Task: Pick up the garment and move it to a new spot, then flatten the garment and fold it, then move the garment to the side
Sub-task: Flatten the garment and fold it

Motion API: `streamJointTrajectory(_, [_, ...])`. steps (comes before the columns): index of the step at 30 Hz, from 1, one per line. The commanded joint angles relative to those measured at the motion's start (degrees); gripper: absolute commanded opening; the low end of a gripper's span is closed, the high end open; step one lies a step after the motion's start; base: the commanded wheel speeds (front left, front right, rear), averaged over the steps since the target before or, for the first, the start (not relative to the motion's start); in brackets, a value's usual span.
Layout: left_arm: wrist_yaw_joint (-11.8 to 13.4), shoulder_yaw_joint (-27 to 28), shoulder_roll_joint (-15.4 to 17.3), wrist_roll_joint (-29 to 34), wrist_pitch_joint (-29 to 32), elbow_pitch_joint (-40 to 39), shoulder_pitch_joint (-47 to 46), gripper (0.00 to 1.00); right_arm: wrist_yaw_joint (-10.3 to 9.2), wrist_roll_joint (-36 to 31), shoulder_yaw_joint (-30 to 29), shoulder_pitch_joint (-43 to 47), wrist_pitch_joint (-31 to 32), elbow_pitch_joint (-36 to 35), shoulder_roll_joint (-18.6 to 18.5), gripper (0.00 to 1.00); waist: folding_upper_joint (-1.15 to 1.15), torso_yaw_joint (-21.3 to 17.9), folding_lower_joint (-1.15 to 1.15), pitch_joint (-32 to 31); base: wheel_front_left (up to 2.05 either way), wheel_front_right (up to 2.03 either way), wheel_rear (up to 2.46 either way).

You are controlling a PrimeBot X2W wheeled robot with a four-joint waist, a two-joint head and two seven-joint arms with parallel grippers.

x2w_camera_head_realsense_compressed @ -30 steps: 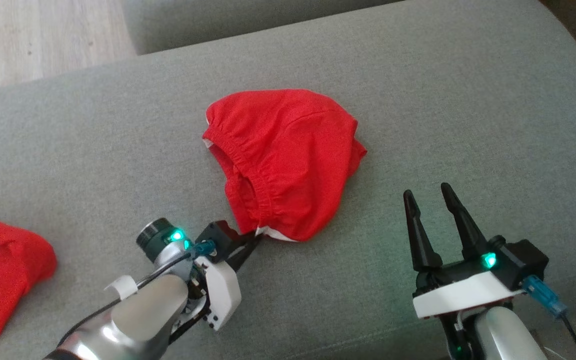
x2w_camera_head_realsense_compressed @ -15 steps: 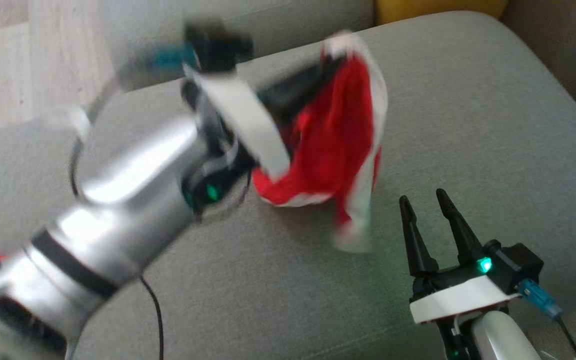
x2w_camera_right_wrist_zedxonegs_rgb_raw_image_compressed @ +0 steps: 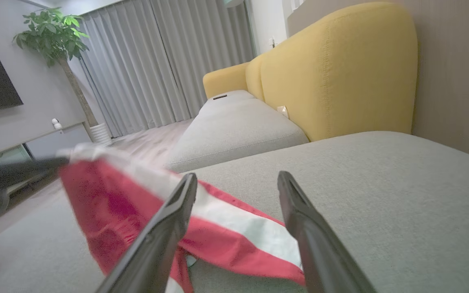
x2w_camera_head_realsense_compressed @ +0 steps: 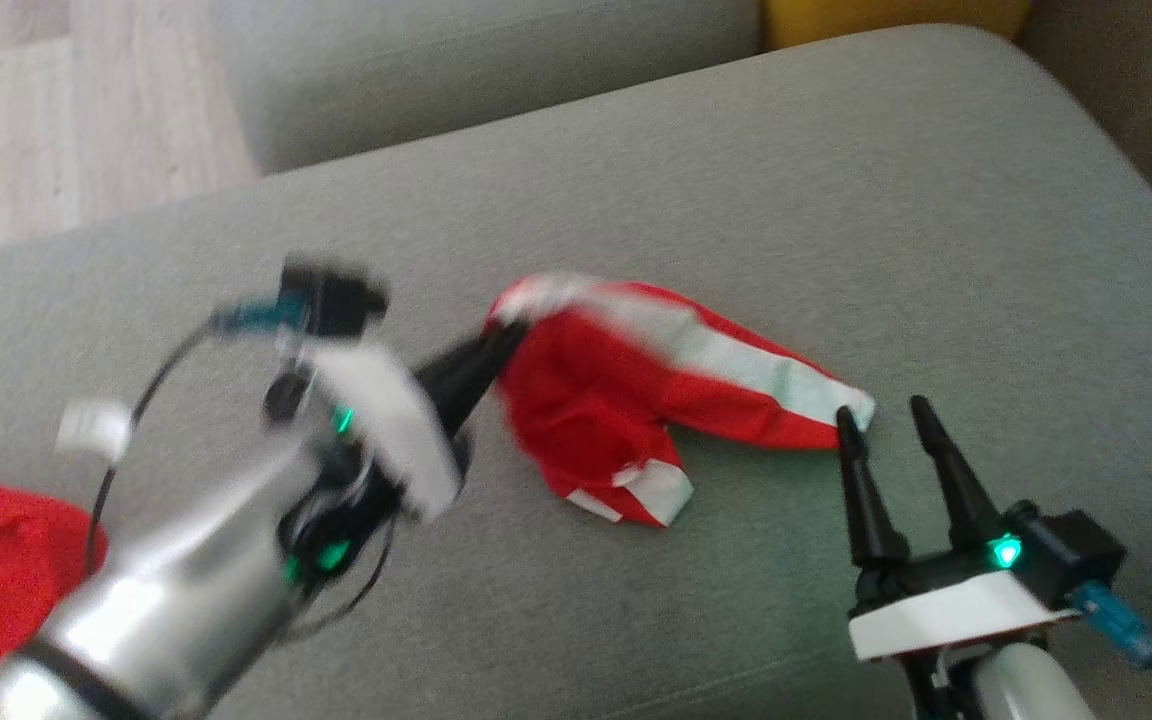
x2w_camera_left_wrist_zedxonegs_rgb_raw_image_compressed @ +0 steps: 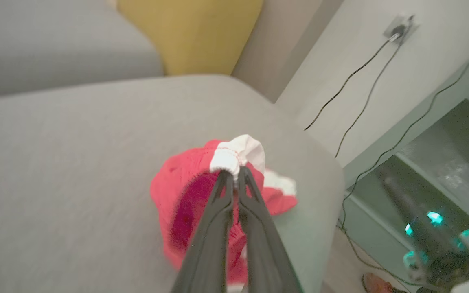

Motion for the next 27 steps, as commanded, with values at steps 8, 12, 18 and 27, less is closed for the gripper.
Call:
streamJointTrajectory(8, [0.48,2.69,9.91,-0.31,-5.62,0.33,5.92,0.0,0.41,4.92,-3.0,-4.49,-0.21,3.28,-0.18,1.0,0.0,6.9,0.0,5.07,0.0,0.0,0.0])
streamJointTrajectory(12, [0.47,3.87,8.92,-1.51,-6.61,0.85,6.08,0.0,0.41,6.24,-3.35,-7.53,-0.21,11.37,-0.18,1.0,0.0,9.31,0.0,5.96,0.0,0.0,0.0])
streamJointTrajectory(18, [0.31,4.27,7.3,-1.34,-7.41,1.82,5.22,0.0,0.41,5.68,-1.11,-10.64,-0.2,19.77,-0.18,1.0,0.0,11.19,0.0,6.3,0.0,0.0,0.0])
streamJointTrajectory(27, [-0.01,4.33,6.55,-0.83,-8.29,2.93,4.84,0.0,0.41,9.46,3.06,-9.64,-0.2,22.39,-0.18,1.0,0.0,11.74,0.0,6.21,0.0,0.0,0.0])
